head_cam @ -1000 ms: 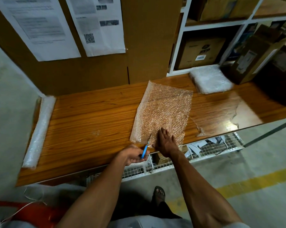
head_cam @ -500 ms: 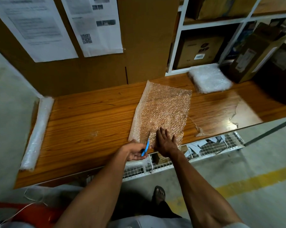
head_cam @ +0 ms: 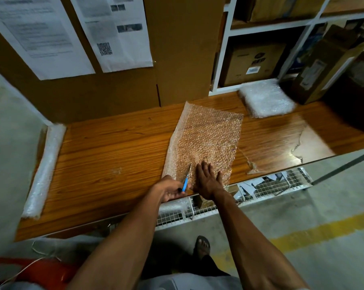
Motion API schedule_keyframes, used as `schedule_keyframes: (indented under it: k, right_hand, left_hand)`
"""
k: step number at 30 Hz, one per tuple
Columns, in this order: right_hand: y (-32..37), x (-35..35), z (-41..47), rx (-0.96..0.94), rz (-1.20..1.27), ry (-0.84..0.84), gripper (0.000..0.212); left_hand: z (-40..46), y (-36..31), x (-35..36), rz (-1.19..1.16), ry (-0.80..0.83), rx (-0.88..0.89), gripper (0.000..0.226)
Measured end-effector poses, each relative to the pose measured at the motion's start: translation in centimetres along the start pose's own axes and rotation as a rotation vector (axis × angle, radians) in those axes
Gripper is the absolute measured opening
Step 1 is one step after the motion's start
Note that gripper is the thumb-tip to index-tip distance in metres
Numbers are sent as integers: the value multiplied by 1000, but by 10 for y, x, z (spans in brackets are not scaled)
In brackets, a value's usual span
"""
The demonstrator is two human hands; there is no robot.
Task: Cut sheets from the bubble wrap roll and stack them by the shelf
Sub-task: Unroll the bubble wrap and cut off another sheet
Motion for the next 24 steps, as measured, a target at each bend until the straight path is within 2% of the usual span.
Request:
schedule_keyframes:
  k: [9, 11, 14, 24]
  right_hand:
    - [-4, -5, 3, -24, -7, 43, 105]
    - [-4, -7, 3, -25, -15, 48, 108]
    - [-5, -9, 6, -34, -20, 47, 114]
    - [-24, -21, 14, -34, -21, 83, 130]
  left_hand:
    - [0, -25, 5, -51, 102, -119, 9]
    - [2, -29, 8, -70, 95, -106, 7]
    - [7, -34, 12, -48, 56, -70, 21]
    - [17, -30, 10, 48, 17, -97, 20]
Point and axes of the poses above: each hand's wrist, its own z-axis towards the middle knuckle, its own x-axis out of the palm, y = z × x, the point moved 1 cm from there along z, towards the middle knuckle, and after that the axes turned 10 degrees about -z, right-handed, at the moved point
